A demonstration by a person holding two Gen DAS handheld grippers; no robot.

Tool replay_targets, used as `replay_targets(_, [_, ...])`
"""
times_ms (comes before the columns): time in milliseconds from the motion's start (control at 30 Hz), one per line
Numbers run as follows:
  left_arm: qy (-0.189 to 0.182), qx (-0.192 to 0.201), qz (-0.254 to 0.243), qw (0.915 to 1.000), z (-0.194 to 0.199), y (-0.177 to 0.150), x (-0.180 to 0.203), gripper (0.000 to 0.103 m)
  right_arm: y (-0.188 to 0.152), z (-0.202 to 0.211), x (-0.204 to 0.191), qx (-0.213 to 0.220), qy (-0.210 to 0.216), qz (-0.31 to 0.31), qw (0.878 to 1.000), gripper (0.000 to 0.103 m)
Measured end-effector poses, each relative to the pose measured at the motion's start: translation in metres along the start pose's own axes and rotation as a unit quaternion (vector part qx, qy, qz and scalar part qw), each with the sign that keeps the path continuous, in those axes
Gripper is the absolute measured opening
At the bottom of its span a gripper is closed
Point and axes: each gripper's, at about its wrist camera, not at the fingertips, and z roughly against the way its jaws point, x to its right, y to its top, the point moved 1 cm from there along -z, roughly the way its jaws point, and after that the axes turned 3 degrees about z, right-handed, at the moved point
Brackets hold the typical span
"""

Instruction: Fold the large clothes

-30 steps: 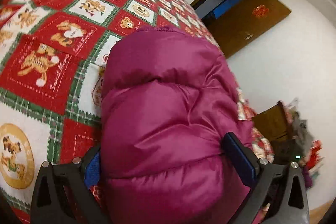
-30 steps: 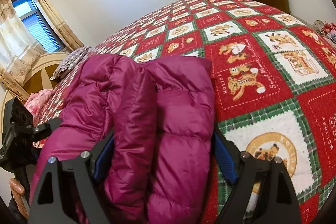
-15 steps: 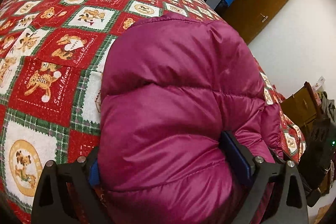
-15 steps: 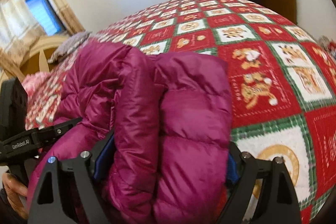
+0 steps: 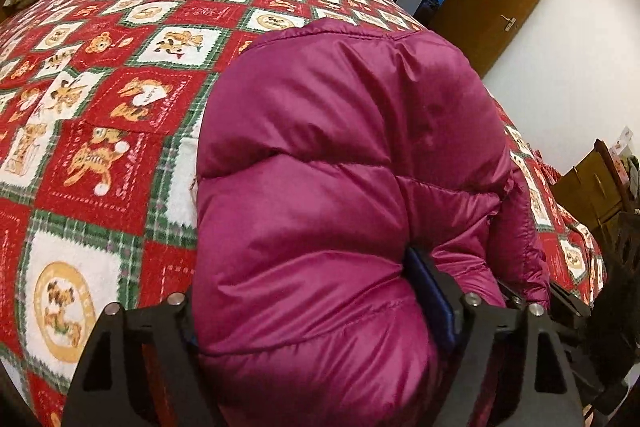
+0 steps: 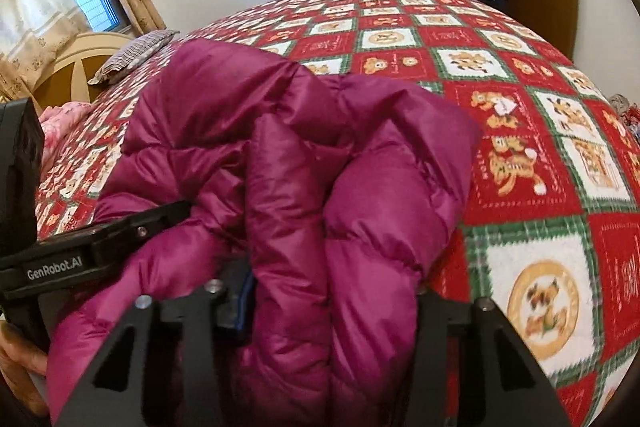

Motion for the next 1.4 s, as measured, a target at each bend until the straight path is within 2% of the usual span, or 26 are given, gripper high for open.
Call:
replay_targets(267, [0.01, 0.001, -0.007, 0.9999, 0.02, -0.024, -0.002, 0.08, -0.023, 0.014, -0.005, 0.008, 0.028, -0.015, 0.999, 0.047])
replay_targets(500, [0.019, 0.005, -0.011, 0.9998, 0.016, -0.025, -0.001, 0.085, -0.025, 0.011, 0.0, 0.023, 0.036, -0.038, 0.998, 0.047])
replay_targets(600, [0.022, 0.009, -0.012, 0.9996, 0.019, -0.028, 0.001, 0.084, -0.026, 0.014, -0.005, 0.017, 0.024, -0.035, 0.999, 0.046])
replay_targets(767, [0.021, 0.002, -0.014, 0.9997, 0.031, -0.037, 0.006, 0.08, -0.033, 0.029, -0.02, 0.002, 0.002, -0.027, 1.0, 0.038])
replay_targets(933, [0.023, 0.007, -0.034, 0.9991, 0.046, -0.049, 0.026, 0.078, -0.047, 0.051, -0.021, 0.014, -0.011, -0.05, 0.999, 0.032])
replay_targets(1167, [-0.023, -0.008, -0.035, 0.9991, 0.048, -0.055, 0.052, 0.074, -0.063, 0.083, -0.003, 0.034, -0.033, -0.077, 0.996, 0.029])
replay_targets(1400, [-0.048, -0.012, -0.07, 0.9964, 0.045, -0.059, 0.103, 0.073, -0.074, 0.116, 0.029, 0.061, -0.062, -0.111, 0.99, 0.029])
